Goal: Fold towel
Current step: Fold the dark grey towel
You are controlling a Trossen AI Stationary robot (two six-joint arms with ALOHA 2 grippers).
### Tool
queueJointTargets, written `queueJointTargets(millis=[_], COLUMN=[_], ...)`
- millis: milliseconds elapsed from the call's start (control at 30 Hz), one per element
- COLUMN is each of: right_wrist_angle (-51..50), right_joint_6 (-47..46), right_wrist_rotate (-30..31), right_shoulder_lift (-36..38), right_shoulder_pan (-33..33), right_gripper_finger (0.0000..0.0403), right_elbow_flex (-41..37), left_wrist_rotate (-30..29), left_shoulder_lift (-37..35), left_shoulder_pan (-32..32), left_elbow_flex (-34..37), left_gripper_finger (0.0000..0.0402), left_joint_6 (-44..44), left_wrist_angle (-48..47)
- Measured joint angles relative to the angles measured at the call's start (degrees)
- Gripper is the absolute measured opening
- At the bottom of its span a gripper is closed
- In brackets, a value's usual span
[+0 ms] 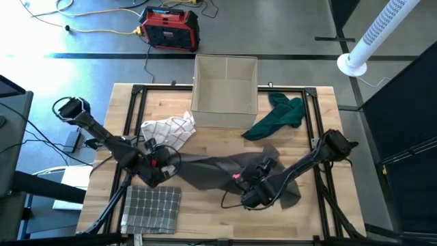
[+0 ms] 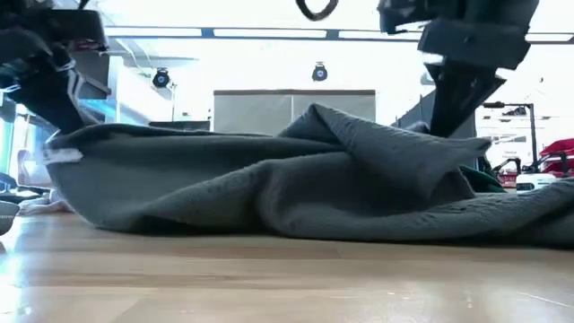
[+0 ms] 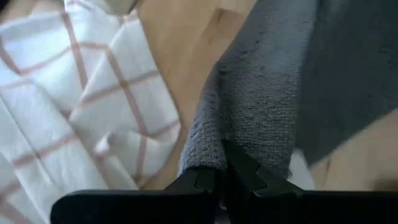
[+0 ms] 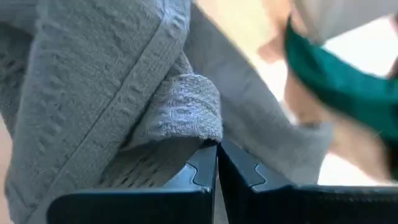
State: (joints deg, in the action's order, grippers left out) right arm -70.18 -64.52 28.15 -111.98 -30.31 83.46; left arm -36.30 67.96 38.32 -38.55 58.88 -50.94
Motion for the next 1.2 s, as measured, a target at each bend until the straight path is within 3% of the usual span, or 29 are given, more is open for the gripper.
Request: queueJointTargets(millis=[167, 500, 600, 733, 900, 1067, 1200], right_wrist_angle=[-1.4, -3.2, -2.3, 0.4, 10.6, 36.6, 55.3], right_joint_6=[1.4, -5.7, -7.4, -8.8, -13.5, -20.0, -20.8], right_wrist_rotate=[-7.3, -19.0, -16.4, -15.8, -14.6, -10.6, -10.9], right_shoulder_lift=[0.1, 0.3, 0.3, 3.7, 15.5, 28.8, 30.0], right_shoulder_pan=[1.7, -0.4, -1.6, -2.1, -1.8, -1.2, -0.5], right_gripper_finger=[0.0038, 0.0168, 0.0189, 0.0184, 0.0157, 0.0149, 0.0169], right_elbow_flex=[1.9, 9.0, 8.4, 4.1, -7.8, -23.7, -32.2], left_wrist_rotate=[-0.6, -0.8, -0.9, -1.6, -2.1, -2.7, -4.5], left_shoulder_lift=[0.0, 0.0, 0.0, 0.0, 0.0, 0.0, 0.0], left_shoulder_pan=[0.9, 0.9, 0.9, 1.4, 2.8, 4.0, 4.6], left_elbow_flex=[0.3, 0.3, 0.3, 0.3, 0.3, 0.3, 0.3], left_gripper_finger=[0.0, 0.0, 0.0, 0.0, 0.0, 0.0, 0.0], left_joint_6=[2.1, 2.6, 2.6, 0.8, 0.6, 0.6, 0.9], left_wrist_angle=[-1.4, -3.2, -2.7, -1.4, -1.3, -1.2, -1.1])
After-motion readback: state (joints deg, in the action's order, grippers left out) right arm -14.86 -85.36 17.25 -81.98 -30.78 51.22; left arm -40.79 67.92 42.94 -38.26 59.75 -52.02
